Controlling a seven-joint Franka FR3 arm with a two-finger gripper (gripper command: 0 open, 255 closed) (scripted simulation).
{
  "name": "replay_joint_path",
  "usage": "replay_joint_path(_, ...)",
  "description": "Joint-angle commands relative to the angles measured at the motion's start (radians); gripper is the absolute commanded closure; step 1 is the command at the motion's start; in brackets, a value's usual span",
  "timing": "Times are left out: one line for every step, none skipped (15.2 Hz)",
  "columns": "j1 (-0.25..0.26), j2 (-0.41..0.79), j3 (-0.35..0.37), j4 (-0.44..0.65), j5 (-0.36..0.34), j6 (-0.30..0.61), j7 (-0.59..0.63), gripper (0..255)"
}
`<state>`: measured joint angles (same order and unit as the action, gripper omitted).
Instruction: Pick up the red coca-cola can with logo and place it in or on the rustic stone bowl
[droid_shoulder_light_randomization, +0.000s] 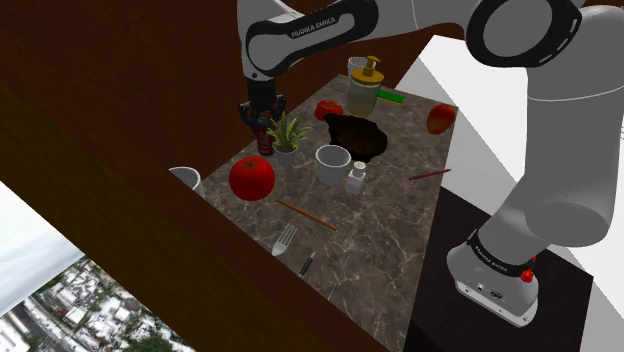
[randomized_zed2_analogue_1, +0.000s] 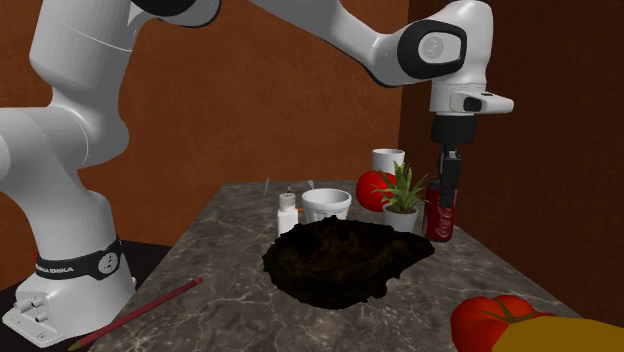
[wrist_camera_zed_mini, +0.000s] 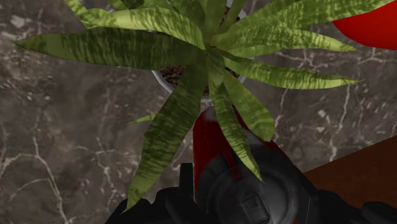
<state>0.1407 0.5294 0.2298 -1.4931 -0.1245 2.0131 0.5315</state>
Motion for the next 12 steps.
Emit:
replay_joint_path(0.000,0.000,0.000,-0.001,0.000,0.001,0.000,255)
replay_joint_path(0.000,-0.004,0.001,0.006,0.001,-0.010,-0.001,255)
replay_joint_path(0.000,-0.008,0.001,0.013,0.002,-0.022,-0.001,255)
replay_joint_path(0.000,-0.012,0.002,0.021,0.004,-0.033,-0.002,255)
replay_joint_path(0.000,-0.016,0.003,0.029,0.005,-0.045,-0.003,255)
replay_joint_path(0.000,-0.019,0.003,0.037,0.006,-0.056,-0.004,255)
replay_joint_path(0.000,-0.023,0.004,0.046,0.007,-0.068,-0.004,255)
replay_joint_path(0.000,-0.026,0.004,0.054,0.008,-0.080,-0.005,255)
replay_joint_path(0.001,-0.029,0.005,0.064,0.008,-0.092,-0.006,255)
replay_joint_path(0.001,-0.031,0.005,0.073,0.009,-0.104,-0.006,255)
replay_joint_path(0.001,-0.034,0.006,0.083,0.010,-0.116,-0.007,255)
replay_joint_path(0.001,-0.036,0.006,0.093,0.011,-0.128,-0.007,255)
